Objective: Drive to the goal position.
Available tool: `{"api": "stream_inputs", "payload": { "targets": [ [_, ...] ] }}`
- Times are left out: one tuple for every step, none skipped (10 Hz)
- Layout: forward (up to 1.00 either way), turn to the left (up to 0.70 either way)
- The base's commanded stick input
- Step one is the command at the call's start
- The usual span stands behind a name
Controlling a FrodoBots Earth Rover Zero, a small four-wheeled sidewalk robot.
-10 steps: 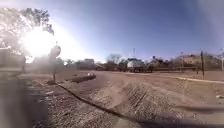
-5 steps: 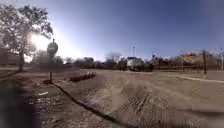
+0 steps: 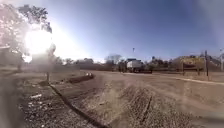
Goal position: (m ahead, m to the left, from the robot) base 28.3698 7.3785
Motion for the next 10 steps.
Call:
{"api": "stream_inputs", "payload": {
  "targets": [
    [0.5,0.0],
    [0.5,0.0],
    [0.5,0.0],
    [0.5,0.0],
    [0.5,0.0],
    [0.5,0.0],
    [0.5,0.0],
    [0.5,0.0],
    [0.5,0.0],
    [0.5,0.0]
  ]
}}
